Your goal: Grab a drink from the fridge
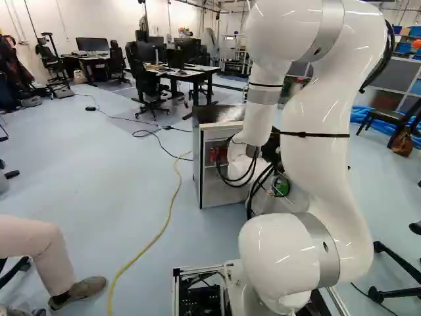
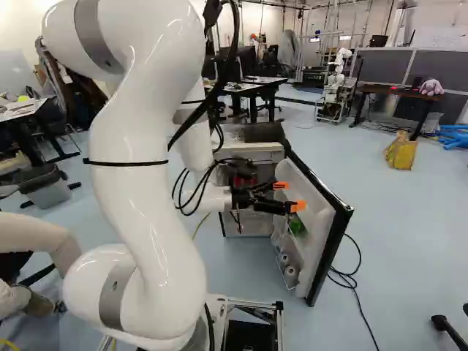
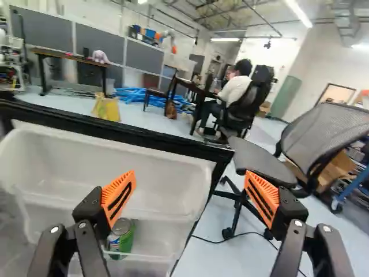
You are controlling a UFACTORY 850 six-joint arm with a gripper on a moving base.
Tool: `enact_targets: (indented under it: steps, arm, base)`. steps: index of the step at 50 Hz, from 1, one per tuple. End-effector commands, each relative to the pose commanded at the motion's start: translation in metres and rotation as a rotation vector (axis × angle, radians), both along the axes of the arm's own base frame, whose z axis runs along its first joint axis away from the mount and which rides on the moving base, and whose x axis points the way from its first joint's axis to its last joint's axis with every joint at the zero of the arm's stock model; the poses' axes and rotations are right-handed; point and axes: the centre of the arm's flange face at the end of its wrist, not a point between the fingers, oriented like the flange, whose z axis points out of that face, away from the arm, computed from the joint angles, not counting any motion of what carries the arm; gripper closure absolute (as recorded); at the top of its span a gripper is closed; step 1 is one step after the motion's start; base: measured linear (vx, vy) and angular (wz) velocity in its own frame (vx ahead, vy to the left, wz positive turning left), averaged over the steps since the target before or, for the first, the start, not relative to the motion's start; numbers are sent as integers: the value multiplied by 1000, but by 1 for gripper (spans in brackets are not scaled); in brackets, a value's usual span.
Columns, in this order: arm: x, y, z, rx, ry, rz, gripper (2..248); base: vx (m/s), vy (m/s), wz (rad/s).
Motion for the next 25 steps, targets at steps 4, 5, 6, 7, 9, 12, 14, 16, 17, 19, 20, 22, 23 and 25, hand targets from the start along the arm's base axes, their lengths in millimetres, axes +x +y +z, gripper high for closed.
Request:
enact_targets:
  steps: [4,5,6,7,9,12,14,16,17,19,20,22,23,25]
  arm:
    - [1,4,0,3,3,51,3]
    - [2,5,0,4,4,63,3]
    - [2,6,0,5,4,75,3]
    - [3,7,0,6,5,86,3]
    - [5,8,0,7,5,108,3]
    - [7,9,0,9,5,141,3]
    - [8,10,-1,11,5,162,3]
    - [10,11,-1,13,5,184,3]
    - [11,12,-1,13,5,194,3]
    - [12,13,-1,15,5,215,3]
    - [13,13,-1,16,5,227,3]
    - [15,14,-1,17,5,247,3]
    - [16,15,-1,18,5,257,3]
    - [17,16,-1,20,5,278,3]
  base:
    - [0,0,0]
    - [0,0,0]
    - [0,0,0]
    - [0,0,0]
    - [0,0,0]
    - [0,0,0]
    - [0,0,0]
    - [0,0,0]
    - [0,0,0]
    - [0,0,0]
    - [0,0,0]
    - [0,0,0]
    - [0,0,0]
    - [0,0,0]
